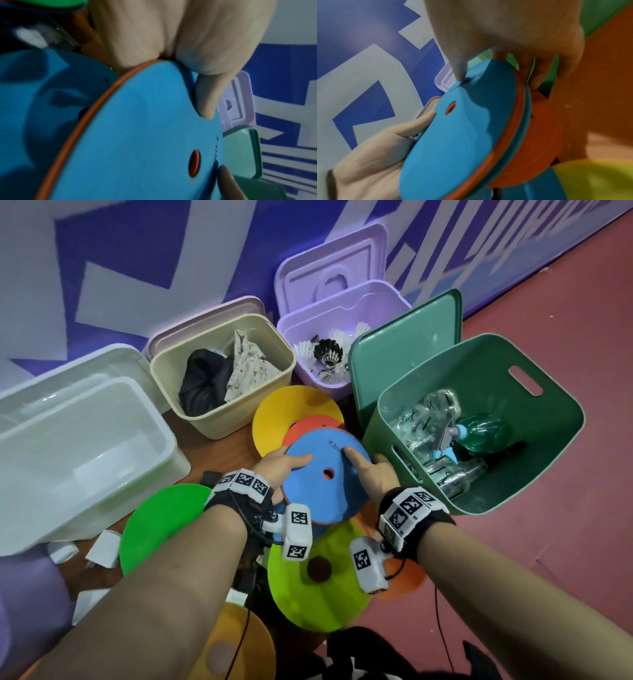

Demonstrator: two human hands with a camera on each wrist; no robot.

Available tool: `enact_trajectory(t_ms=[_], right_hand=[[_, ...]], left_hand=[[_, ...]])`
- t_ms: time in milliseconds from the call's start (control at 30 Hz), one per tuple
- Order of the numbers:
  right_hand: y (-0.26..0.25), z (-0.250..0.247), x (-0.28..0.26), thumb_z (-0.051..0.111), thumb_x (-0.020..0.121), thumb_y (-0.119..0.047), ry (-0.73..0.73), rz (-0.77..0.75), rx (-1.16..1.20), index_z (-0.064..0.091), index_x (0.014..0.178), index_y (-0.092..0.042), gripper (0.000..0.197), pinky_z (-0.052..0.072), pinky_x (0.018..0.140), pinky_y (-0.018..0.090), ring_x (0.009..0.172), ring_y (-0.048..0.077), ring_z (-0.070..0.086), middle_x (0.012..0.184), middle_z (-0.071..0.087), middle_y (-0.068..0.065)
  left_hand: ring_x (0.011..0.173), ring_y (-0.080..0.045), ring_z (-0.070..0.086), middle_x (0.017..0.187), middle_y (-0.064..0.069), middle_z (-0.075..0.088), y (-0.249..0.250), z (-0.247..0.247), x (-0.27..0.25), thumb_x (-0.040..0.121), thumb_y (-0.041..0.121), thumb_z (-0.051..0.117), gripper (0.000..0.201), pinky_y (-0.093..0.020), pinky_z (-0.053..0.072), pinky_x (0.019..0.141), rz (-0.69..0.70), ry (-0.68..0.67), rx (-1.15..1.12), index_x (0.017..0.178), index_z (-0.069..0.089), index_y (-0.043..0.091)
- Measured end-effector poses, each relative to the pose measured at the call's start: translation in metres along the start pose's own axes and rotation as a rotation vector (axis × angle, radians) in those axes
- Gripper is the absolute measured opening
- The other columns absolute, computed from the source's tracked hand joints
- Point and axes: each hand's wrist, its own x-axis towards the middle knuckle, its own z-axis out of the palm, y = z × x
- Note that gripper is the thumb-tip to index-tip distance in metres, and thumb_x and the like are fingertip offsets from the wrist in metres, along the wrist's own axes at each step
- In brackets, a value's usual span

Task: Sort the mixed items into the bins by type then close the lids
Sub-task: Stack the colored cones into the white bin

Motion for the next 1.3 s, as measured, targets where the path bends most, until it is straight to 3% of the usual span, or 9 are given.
enact_trajectory(t_ms=[133,233,300,500,600,667,900,1067,1300], right_hand=[[-0.01,0.009,0.0,0.063,0.086,-0.045,-0.047,-0.049,0.083,0.049,0.128,-0.005,0.059,0.046,0.091,0.037,0.105,0.028,0.056,0.112,0.056,0.008],[-0.013,0.015,-0.001,0.071,0.075,-0.053,-0.068,-0.069,0.135,0.05,0.116,-0.009,0.063,0.05,0.092,0.042,0.103,0.027,0.06,0.117,0.06,0.01],[-0.013,0.018,0.002,0.074,0.069,-0.053,-0.038,-0.087,0.164,0.049,0.127,-0.009,0.077,0.047,0.098,0.044,0.11,0.026,0.058,0.124,0.059,0.009],[-0.017,0.021,0.009,0.071,0.083,-0.029,-0.097,-0.055,0.229,0.047,0.135,-0.007,0.062,0.044,0.099,0.038,0.116,0.026,0.054,0.127,0.056,0.009],[-0.014,0.025,0.009,0.074,0.076,-0.033,-0.117,-0.047,0.265,0.046,0.136,-0.01,0.07,0.045,0.1,0.041,0.115,0.028,0.056,0.127,0.057,0.009],[-0.011,0.028,0.011,0.075,0.068,-0.038,-0.125,-0.045,0.265,0.048,0.135,-0.014,0.076,0.047,0.099,0.047,0.112,0.029,0.059,0.126,0.06,0.008],[-0.01,0.026,0.019,0.063,0.086,-0.006,-0.103,-0.038,0.29,0.05,0.131,-0.005,0.047,0.046,0.099,0.042,0.11,0.03,0.06,0.122,0.062,0.013],[0.003,0.029,0.023,0.067,0.08,-0.008,-0.1,0.03,0.352,0.057,0.122,-0.007,0.043,0.048,0.099,0.048,0.105,0.033,0.063,0.115,0.067,0.013],[0.0,0.028,0.038,0.07,0.067,-0.025,-0.085,0.045,0.34,0.055,0.126,-0.02,0.061,0.052,0.092,0.047,0.1,0.029,0.065,0.114,0.067,0.007]], left_hand=[[0.108,-0.038,0.064,0.122,-0.018,0.065,0.016,-0.01,-0.009,0.093,0.014,0.06,0.034,-0.052,0.053,0.088,0.021,-0.043,-0.087,0.126,0.056,0.008],[0.11,-0.039,0.063,0.123,-0.019,0.064,0.019,-0.016,-0.012,0.094,0.013,0.058,0.037,-0.054,0.051,0.091,0.036,-0.033,-0.131,0.13,0.053,0.006],[0.11,-0.039,0.062,0.123,-0.019,0.064,0.02,-0.019,-0.012,0.093,0.012,0.059,0.039,-0.057,0.048,0.095,0.043,0.019,-0.138,0.131,0.052,0.005],[0.107,-0.039,0.064,0.12,-0.022,0.064,0.017,-0.023,-0.012,0.091,0.005,0.061,0.036,-0.054,0.05,0.093,0.018,0.14,-0.094,0.126,0.055,-0.001],[0.105,-0.038,0.065,0.117,-0.021,0.066,0.016,-0.017,-0.011,0.09,0.007,0.063,0.035,-0.054,0.05,0.094,0.0,0.15,-0.092,0.124,0.057,-0.001],[0.103,-0.038,0.066,0.115,-0.02,0.067,0.019,-0.009,-0.008,0.085,0.011,0.069,0.04,-0.055,0.051,0.093,0.009,0.14,-0.093,0.122,0.058,0.0],[0.098,-0.033,0.067,0.112,-0.012,0.068,0.025,0.003,0.013,0.059,0.038,0.084,0.068,-0.052,0.054,0.088,0.052,0.16,0.14,0.115,0.057,0.01],[0.097,-0.031,0.066,0.109,-0.01,0.067,0.029,0.008,0.02,0.077,0.03,0.077,0.036,-0.047,0.055,0.087,0.065,0.238,0.283,0.103,0.058,0.014],[0.091,-0.029,0.063,0.104,-0.008,0.063,0.035,0.01,0.034,0.084,0.022,0.073,0.032,-0.033,0.05,0.072,0.038,0.231,0.264,0.109,0.054,0.013]])
